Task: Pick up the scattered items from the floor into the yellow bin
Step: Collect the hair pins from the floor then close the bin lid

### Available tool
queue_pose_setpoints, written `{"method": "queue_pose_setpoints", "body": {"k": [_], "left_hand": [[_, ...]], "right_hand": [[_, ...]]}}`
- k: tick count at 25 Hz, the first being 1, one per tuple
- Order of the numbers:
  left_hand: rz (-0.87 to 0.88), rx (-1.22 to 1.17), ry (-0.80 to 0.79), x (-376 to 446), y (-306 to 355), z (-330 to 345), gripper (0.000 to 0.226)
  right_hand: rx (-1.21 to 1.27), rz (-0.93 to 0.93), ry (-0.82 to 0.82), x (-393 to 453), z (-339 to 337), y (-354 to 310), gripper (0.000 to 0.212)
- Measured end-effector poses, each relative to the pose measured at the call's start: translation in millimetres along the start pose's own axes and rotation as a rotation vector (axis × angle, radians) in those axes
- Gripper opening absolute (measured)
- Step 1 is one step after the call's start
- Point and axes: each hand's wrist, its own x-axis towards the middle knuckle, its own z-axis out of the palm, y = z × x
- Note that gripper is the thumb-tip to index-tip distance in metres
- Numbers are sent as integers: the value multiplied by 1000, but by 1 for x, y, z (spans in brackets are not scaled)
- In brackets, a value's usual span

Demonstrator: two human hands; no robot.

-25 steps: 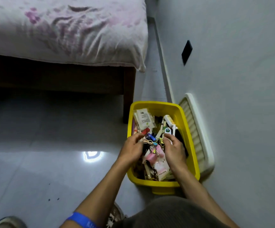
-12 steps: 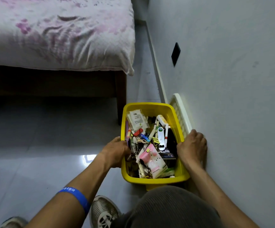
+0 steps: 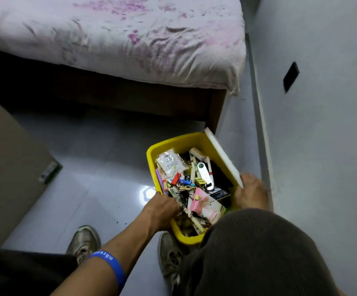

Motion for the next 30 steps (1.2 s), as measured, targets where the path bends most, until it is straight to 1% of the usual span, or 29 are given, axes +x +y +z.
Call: {"method": "queue_pose_setpoints", "body": {"k": [1,4,6,9,12,13,15,17,18,19,21,23,24,26,28,30], "left_hand": [[-30,-20,10,-9,-1,6,17],[-121,-41,21,-18,2,17,22],[-208,-42,20,-22,-7,25,22],[-369,-33,10,-20,-35,34,22],[-508,-108,63,-1,-51,33,23],[-535,-136,86,7,-53,31,22],[-530,-211,108,16,-58,34,22],[-501,-394,150,15,-68,37,25],[-527,-559,203,10,-76,36,30],[-590,-742,272,4,-85,34,30],[-803,-1022,504,-16,-108,27,19],[-973,-1150,727,-42,-133,24,14],[-1020,-1194,783,-56,-145,24,14],[-1097,-1323,838,-79,-163,25,14],[-1231,-1492,861,-94,-172,31,31],[-1381,-1617,928,-108,-176,37,52]], "right_hand": [[-43,-66,-2,-2,4,-19,28],[-173,-295,-16,-2,8,-58,25],[-164,-409,-20,2,9,-70,19],[-79,-466,23,6,11,-78,17],[-93,-560,120,11,14,-93,21],[-92,-590,156,16,12,-99,23],[-92,-678,228,29,5,-112,27],[-83,-829,296,39,-3,-127,27],[-77,-905,329,41,-8,-137,26],[-80,-963,352,42,-12,-149,25],[-85,-1053,370,38,-17,-180,27],[-63,-1105,345,31,-21,-207,30],[-44,-1111,326,27,-24,-218,31],[6,-1097,294,25,-33,-235,31],[48,-1079,224,32,-45,-248,32],[93,-1060,73,44,-57,-261,33]]}}
